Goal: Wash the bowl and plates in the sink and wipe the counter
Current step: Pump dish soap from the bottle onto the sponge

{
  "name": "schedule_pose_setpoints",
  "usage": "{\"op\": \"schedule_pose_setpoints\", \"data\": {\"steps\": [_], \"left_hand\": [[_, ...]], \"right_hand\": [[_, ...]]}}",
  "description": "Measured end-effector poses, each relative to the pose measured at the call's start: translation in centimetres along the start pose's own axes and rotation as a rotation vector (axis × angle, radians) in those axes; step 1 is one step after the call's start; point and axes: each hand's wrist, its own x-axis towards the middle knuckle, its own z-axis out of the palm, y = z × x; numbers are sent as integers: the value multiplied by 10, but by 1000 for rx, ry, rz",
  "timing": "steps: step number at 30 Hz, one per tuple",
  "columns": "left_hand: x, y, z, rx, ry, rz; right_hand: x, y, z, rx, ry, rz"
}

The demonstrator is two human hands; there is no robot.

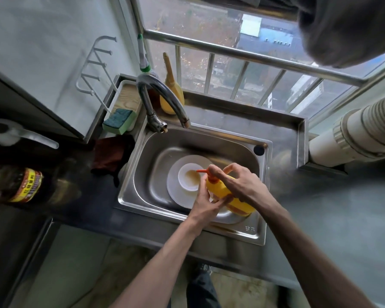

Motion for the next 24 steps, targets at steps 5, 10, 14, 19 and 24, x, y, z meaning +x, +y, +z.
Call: {"op": "schedule_pose_setpoints", "data": {"steps": [5, 10, 14, 19, 24], "left_hand": [[4, 0, 15, -201, 49, -39], [10, 4, 12, -244, -7, -17], [14, -1, 8, -228, -35, -18], [20, -5, 7, -175, -53, -53], [23, -8, 6, -147, -53, -60]], "right_hand": [[2, -2, -4, 161, 78, 87], [2, 0, -2, 234, 124, 134], [3, 6, 8, 283, 174, 105], [3, 12, 13, 338, 188, 100], [8, 17, 15, 340, 198, 92]]}}
